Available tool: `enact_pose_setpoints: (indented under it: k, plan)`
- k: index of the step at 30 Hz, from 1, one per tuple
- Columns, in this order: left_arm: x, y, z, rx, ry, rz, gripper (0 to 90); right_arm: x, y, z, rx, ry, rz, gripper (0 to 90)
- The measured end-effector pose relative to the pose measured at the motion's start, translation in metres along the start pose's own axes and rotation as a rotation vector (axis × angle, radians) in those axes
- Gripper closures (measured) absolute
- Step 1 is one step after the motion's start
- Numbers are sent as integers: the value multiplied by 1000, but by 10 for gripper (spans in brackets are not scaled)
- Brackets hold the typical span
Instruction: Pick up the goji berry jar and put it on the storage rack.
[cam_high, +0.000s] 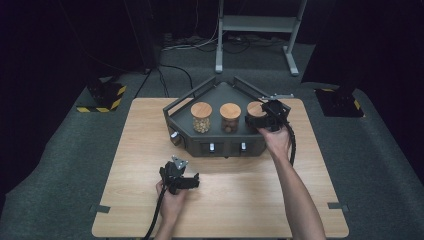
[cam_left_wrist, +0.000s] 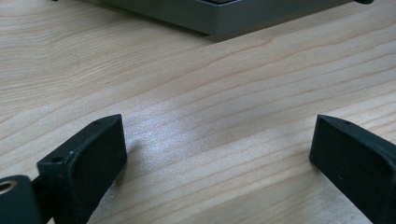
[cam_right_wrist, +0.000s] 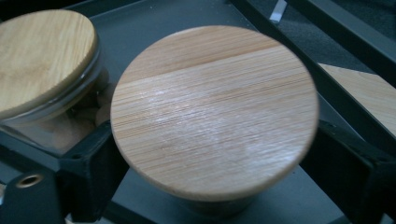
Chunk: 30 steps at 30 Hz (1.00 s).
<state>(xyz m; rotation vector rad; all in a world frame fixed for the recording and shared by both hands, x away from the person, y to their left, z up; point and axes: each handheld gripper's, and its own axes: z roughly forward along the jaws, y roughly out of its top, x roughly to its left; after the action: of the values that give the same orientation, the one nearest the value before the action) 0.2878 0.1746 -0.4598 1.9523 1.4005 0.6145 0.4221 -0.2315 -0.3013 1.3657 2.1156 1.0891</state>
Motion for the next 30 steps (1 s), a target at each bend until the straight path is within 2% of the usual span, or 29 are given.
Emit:
enact_pose_setpoints:
  k: [9,16,22,30]
  plan:
    - [0,0,0,0,0,0,39,-11,-1,-13,-26,42,-7,67]
    - [0,0,0,0,1,-1,39,-9,-2,-18,-45,63,-35,67]
    - [0,0,0,0,0,-2,39,-5,-1,-22,-44,46,-51,68]
    - [0,0,0,0,-1,-3,39,-11,-2,-33,-60,52,-40,68]
